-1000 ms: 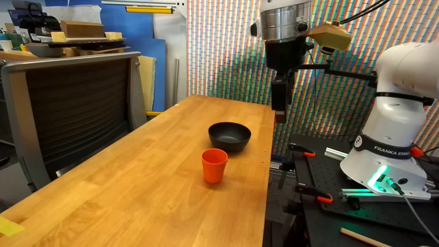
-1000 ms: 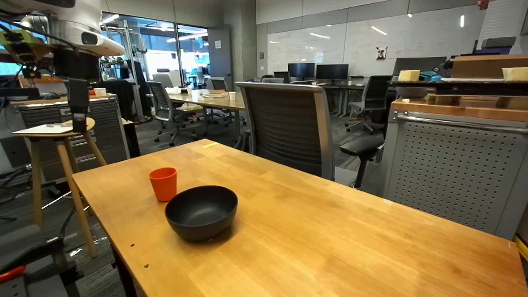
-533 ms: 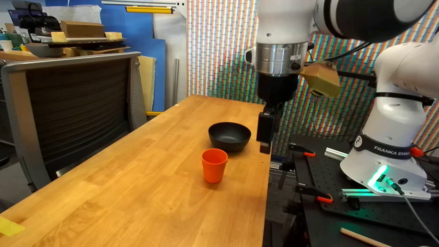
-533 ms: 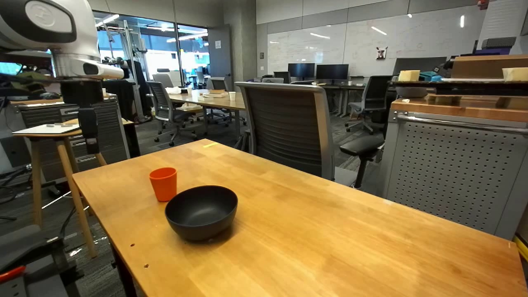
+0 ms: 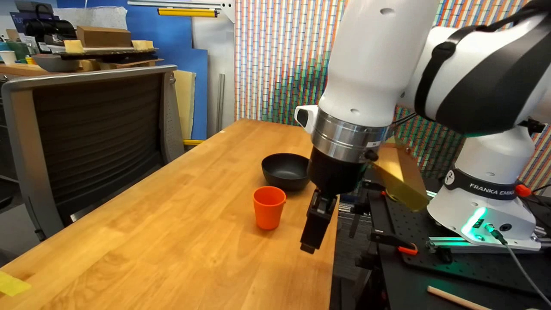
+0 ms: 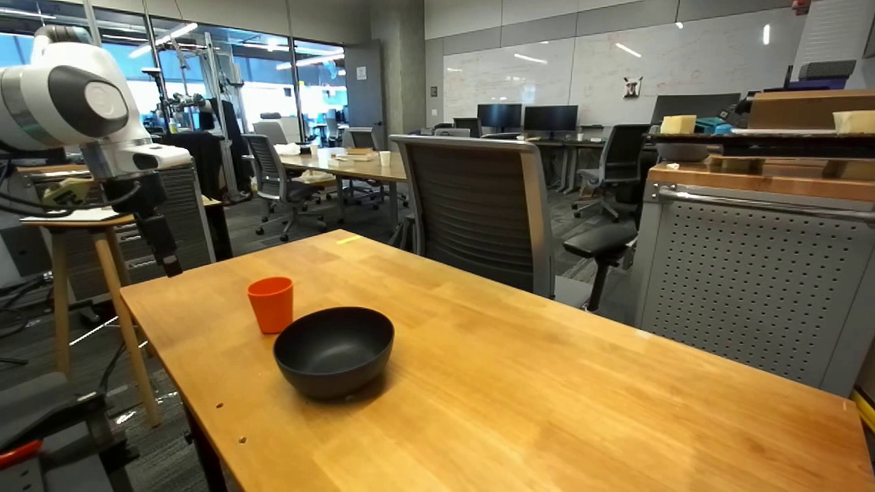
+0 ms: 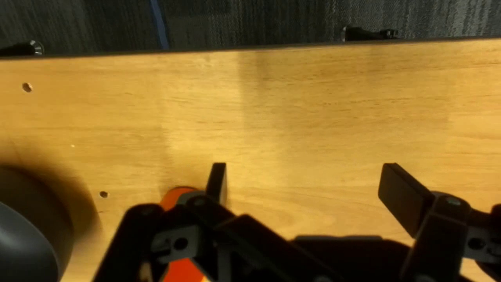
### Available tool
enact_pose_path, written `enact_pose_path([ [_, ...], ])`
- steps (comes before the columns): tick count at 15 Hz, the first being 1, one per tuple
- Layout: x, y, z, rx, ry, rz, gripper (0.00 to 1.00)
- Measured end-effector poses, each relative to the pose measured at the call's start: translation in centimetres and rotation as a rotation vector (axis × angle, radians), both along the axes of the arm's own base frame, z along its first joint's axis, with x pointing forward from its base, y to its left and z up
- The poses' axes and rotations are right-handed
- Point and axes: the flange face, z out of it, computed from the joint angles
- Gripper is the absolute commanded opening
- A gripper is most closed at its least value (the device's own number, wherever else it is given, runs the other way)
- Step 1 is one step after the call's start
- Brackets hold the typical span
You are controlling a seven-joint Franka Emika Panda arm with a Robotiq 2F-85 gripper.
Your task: Put the cup in the bowl
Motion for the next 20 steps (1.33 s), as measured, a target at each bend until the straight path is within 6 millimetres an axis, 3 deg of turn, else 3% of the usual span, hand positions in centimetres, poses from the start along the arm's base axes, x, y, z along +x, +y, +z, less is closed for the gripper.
enact_pose_path([
  [9, 1.9, 5.8, -0.9, -0.083, -0.314, 0.141, 1.00],
  [16, 4.0, 5.9, -6.0, -0.222, -0.391, 0.118, 1.00],
  [20, 3.9, 6.9, -6.4, -0.216, -0.313, 0.105, 1.00],
])
